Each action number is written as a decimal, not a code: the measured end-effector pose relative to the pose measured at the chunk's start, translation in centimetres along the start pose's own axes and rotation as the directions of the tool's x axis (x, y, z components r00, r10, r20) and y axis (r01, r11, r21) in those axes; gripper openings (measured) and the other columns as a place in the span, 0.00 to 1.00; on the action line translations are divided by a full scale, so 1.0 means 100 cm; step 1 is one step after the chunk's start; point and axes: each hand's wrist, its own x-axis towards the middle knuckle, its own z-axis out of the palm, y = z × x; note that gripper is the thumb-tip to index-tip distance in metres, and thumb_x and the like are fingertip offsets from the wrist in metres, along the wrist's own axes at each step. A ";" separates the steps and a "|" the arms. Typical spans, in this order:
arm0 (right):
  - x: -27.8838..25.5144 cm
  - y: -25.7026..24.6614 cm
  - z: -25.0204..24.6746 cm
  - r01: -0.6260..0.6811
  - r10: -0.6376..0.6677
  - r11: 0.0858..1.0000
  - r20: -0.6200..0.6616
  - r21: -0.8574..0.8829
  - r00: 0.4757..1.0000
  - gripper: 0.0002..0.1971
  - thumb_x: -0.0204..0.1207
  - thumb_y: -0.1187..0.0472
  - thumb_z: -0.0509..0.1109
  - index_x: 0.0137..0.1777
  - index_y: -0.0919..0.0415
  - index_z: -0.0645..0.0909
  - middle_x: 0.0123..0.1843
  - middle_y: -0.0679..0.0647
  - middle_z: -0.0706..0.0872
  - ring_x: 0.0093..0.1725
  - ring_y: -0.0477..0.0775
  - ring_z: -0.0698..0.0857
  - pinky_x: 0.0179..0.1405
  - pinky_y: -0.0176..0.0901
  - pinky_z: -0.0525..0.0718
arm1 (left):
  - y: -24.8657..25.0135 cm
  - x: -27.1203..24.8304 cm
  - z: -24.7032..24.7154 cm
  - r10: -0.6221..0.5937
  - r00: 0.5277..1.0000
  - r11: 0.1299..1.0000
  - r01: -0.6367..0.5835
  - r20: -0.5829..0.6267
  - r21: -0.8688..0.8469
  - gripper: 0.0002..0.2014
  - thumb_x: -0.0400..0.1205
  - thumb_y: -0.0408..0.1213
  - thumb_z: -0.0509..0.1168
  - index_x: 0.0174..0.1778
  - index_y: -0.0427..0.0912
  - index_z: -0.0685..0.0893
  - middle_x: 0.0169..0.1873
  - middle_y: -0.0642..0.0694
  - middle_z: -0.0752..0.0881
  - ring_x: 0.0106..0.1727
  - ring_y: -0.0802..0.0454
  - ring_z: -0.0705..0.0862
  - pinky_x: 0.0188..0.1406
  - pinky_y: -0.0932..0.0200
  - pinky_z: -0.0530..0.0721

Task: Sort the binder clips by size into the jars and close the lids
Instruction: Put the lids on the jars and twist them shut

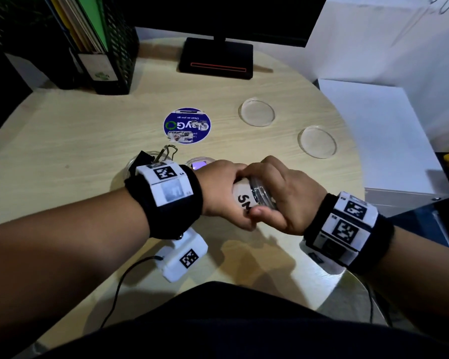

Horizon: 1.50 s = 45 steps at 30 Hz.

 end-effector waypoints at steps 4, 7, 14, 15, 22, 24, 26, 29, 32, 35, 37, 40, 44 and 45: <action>0.005 0.003 -0.001 -0.016 0.017 1.000 0.032 -0.027 0.999 0.30 0.75 0.29 0.44 0.65 0.51 0.63 0.50 0.61 0.82 0.36 0.63 0.85 0.35 0.45 0.83 | -0.004 0.000 0.008 0.022 0.999 1.000 -0.022 -0.042 0.008 0.24 0.48 0.57 0.73 0.37 0.59 0.76 0.35 0.56 0.86 0.39 0.59 0.85 0.39 0.60 0.82; 0.005 0.008 0.007 -0.077 0.075 0.997 0.075 0.024 0.994 0.30 0.74 0.29 0.46 0.66 0.49 0.63 0.52 0.60 0.83 0.42 0.60 0.85 0.41 0.46 0.83 | -0.008 0.002 0.008 -0.015 1.000 0.996 0.016 -0.022 0.083 0.33 0.48 0.60 0.79 0.48 0.58 0.78 0.44 0.55 0.86 0.48 0.55 0.85 0.50 0.58 0.83; 0.011 0.029 0.031 -0.440 0.486 0.859 0.149 -0.262 0.861 0.36 0.69 0.34 0.66 0.73 0.49 0.62 0.60 0.61 0.78 0.57 0.62 0.80 0.57 0.49 0.79 | -0.042 0.013 -0.002 -0.160 0.964 0.789 0.255 -0.213 0.559 0.58 0.60 0.62 0.77 0.80 0.52 0.51 0.80 0.48 0.54 0.80 0.46 0.54 0.79 0.46 0.59; 0.011 0.030 0.034 -0.453 0.506 0.845 0.150 -0.284 0.850 0.35 0.69 0.36 0.68 0.70 0.52 0.63 0.61 0.61 0.78 0.59 0.62 0.79 0.58 0.50 0.78 | -0.048 0.013 -0.001 -0.198 0.960 0.771 0.277 -0.197 0.573 0.60 0.60 0.63 0.76 0.81 0.51 0.47 0.81 0.48 0.49 0.82 0.45 0.50 0.80 0.44 0.56; 0.013 0.036 0.058 -0.453 0.538 0.813 0.176 -0.366 0.824 0.35 0.65 0.37 0.72 0.66 0.55 0.67 0.65 0.58 0.74 0.61 0.61 0.74 0.58 0.52 0.77 | -0.067 0.014 0.020 -0.265 0.960 0.697 0.256 -0.091 0.670 0.49 0.77 0.66 0.56 0.80 0.47 0.32 0.80 0.46 0.29 0.81 0.45 0.32 0.78 0.45 0.35; 0.014 0.036 0.062 -0.450 0.530 0.824 0.189 -0.344 0.827 0.36 0.65 0.35 0.72 0.66 0.56 0.68 0.65 0.58 0.73 0.61 0.62 0.75 0.58 0.51 0.76 | -0.071 0.014 0.027 -0.260 0.960 0.700 0.262 -0.104 0.664 0.46 0.79 0.64 0.53 0.80 0.47 0.31 0.79 0.47 0.28 0.81 0.44 0.31 0.78 0.44 0.34; 0.015 0.035 0.061 -0.435 0.503 0.848 0.204 -0.302 0.840 0.36 0.65 0.29 0.63 0.65 0.55 0.70 0.63 0.59 0.75 0.60 0.62 0.76 0.58 0.51 0.76 | -0.073 0.015 0.032 -0.241 0.961 0.698 0.268 -0.135 0.664 0.43 0.81 0.63 0.51 0.80 0.47 0.32 0.79 0.47 0.28 0.81 0.44 0.30 0.77 0.44 0.33; 0.018 0.043 0.049 -0.486 0.519 0.844 0.117 -0.228 0.847 0.36 0.69 0.26 0.46 0.62 0.53 0.74 0.62 0.56 0.77 0.59 0.59 0.75 0.56 0.50 0.74 | -0.076 0.017 0.035 -0.211 0.965 0.701 0.259 -0.154 0.665 0.42 0.82 0.62 0.50 0.80 0.47 0.32 0.79 0.48 0.27 0.80 0.44 0.29 0.77 0.44 0.31; 0.022 0.077 0.028 -0.663 0.663 0.717 -0.081 -0.215 0.744 0.26 0.78 0.38 0.56 0.66 0.56 0.74 0.69 0.58 0.74 0.66 0.62 0.71 0.64 0.52 0.71 | -0.077 0.019 0.035 -0.198 0.967 0.708 0.252 -0.158 0.660 0.41 0.82 0.60 0.50 0.80 0.48 0.32 0.79 0.48 0.27 0.80 0.45 0.29 0.76 0.45 0.30; 0.018 0.125 0.013 -0.790 0.822 0.510 -0.078 -0.340 0.565 0.28 0.78 0.45 0.61 0.74 0.58 0.66 0.75 0.61 0.69 0.72 0.67 0.66 0.70 0.57 0.68 | -0.076 0.019 0.035 -0.195 0.966 0.711 0.259 -0.171 0.654 0.40 0.82 0.58 0.51 0.80 0.48 0.33 0.79 0.49 0.28 0.81 0.46 0.30 0.76 0.45 0.30; 0.013 0.149 0.011 -0.789 0.874 0.425 -0.027 -0.443 0.486 0.31 0.77 0.48 0.62 0.77 0.60 0.61 0.76 0.61 0.67 0.72 0.69 0.66 0.72 0.57 0.68 | -0.077 0.019 0.036 -0.187 0.965 0.706 0.261 -0.182 0.658 0.40 0.83 0.57 0.51 0.81 0.48 0.33 0.80 0.49 0.28 0.81 0.46 0.31 0.76 0.45 0.30; 0.013 0.161 0.013 -0.791 0.908 0.365 0.000 -0.491 0.419 0.31 0.77 0.53 0.64 0.77 0.61 0.58 0.74 0.63 0.70 0.70 0.70 0.70 0.68 0.56 0.71 | -0.078 0.019 0.036 -0.180 0.965 0.698 0.261 -0.189 0.667 0.40 0.83 0.57 0.51 0.80 0.48 0.33 0.80 0.49 0.28 0.81 0.46 0.31 0.76 0.45 0.30; 0.010 0.164 0.018 -0.776 0.893 0.413 0.043 -0.477 0.448 0.21 0.75 0.56 0.64 0.68 0.53 0.70 0.64 0.61 0.79 0.60 0.66 0.79 0.54 0.53 0.80 | -0.079 0.019 0.036 -0.177 0.967 0.700 0.253 -0.182 0.668 0.41 0.82 0.59 0.51 0.80 0.47 0.31 0.79 0.48 0.28 0.81 0.46 0.31 0.76 0.45 0.30; 0.007 0.165 0.019 -0.754 0.876 0.444 0.057 -0.485 0.479 0.16 0.74 0.55 0.64 0.61 0.49 0.74 0.60 0.58 0.82 0.55 0.64 0.82 0.48 0.50 0.82 | -0.080 0.019 0.036 -0.174 0.967 0.700 0.253 -0.184 0.668 0.41 0.82 0.59 0.51 0.80 0.47 0.31 0.79 0.48 0.28 0.81 0.46 0.31 0.76 0.45 0.30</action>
